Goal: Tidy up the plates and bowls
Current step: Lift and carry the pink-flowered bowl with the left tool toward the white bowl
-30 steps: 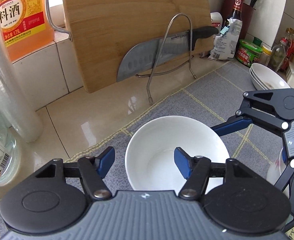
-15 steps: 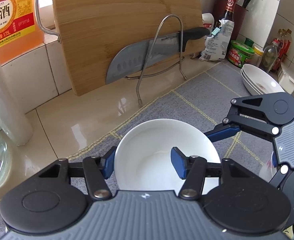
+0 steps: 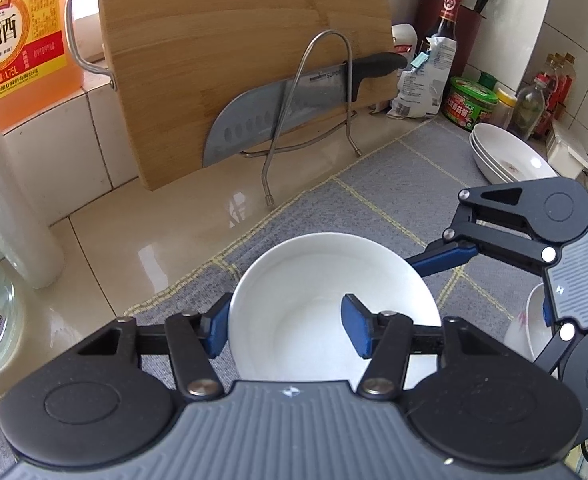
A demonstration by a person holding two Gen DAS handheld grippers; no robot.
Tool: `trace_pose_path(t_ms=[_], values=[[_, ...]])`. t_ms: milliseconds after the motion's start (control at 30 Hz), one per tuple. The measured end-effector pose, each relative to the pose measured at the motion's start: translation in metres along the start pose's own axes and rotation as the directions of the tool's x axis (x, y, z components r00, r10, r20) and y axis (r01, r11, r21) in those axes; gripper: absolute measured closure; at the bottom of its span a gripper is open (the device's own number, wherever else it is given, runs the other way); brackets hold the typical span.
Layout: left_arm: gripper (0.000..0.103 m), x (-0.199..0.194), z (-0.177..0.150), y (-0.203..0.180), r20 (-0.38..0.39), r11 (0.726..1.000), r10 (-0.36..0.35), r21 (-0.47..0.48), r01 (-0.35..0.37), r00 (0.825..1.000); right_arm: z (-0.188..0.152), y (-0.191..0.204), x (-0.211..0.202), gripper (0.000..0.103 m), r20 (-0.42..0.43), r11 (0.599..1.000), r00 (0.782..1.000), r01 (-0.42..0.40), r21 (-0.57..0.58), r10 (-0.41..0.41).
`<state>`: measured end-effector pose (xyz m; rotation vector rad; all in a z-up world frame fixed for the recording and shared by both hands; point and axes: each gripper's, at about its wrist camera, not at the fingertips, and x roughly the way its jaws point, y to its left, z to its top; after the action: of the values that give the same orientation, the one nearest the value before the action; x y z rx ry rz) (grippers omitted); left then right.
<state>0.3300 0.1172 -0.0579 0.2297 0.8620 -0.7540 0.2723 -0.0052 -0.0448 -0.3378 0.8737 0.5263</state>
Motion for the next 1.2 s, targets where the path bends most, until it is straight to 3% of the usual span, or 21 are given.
trace_pose_path(t_ms=[300,1200], values=[[0.047,-0.014,0.000,-0.010,-0.013,0.999,-0.043,-0.005,0.043,0.999,-0.006,0.009,-0.019,0.016,0.005,0.999,1.000,0.008,-0.037,-0.008],[0.047,-0.057,0.001,-0.088,-0.005,0.997,-0.040,0.060,0.041,0.999,-0.045,0.026,-0.090,0.016,0.056,1.000,0.998,0.019,-0.016,-0.018]])
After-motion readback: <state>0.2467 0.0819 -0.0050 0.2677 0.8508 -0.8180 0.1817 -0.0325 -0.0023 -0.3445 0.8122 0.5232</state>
